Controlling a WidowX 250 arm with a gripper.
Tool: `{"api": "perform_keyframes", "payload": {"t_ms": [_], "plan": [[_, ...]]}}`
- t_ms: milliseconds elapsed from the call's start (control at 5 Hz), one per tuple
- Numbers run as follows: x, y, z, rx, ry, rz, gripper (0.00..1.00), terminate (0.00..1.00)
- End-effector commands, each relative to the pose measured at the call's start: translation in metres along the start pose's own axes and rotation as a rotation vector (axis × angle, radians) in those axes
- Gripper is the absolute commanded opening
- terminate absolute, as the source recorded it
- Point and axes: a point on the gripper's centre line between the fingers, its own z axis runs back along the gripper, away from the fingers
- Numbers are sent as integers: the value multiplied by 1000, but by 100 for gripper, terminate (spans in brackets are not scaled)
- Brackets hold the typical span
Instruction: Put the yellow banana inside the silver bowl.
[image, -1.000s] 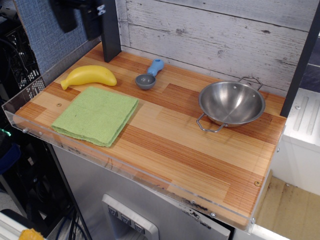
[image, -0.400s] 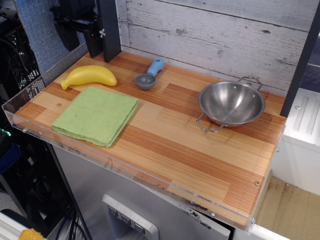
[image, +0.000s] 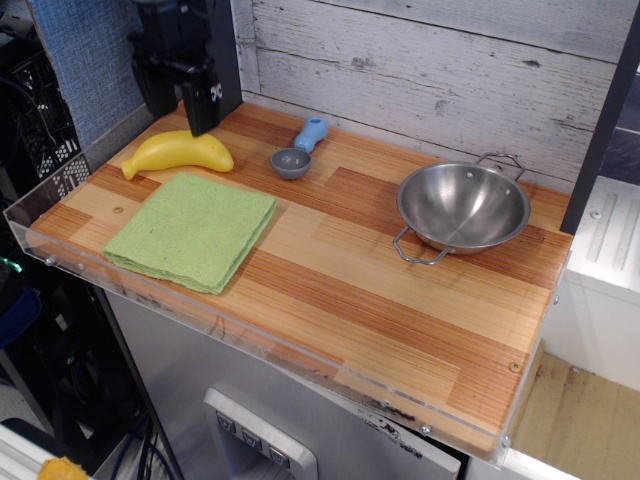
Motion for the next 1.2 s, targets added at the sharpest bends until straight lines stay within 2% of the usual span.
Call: {"api": "perform_keyframes", "payload": {"t_ms": [0, 200, 600, 800, 1000], "plan": [[-5, 19, 4, -46, -60, -33, 100, 0], [-9, 27, -5, -64, -65, -17, 100, 0], [-11, 24, -25, -75, -28, -12, 100, 0], [-12, 17, -24, -68, -36, -11, 0, 0], [-12, 9, -6, -30, -73, -9, 0, 0]]}}
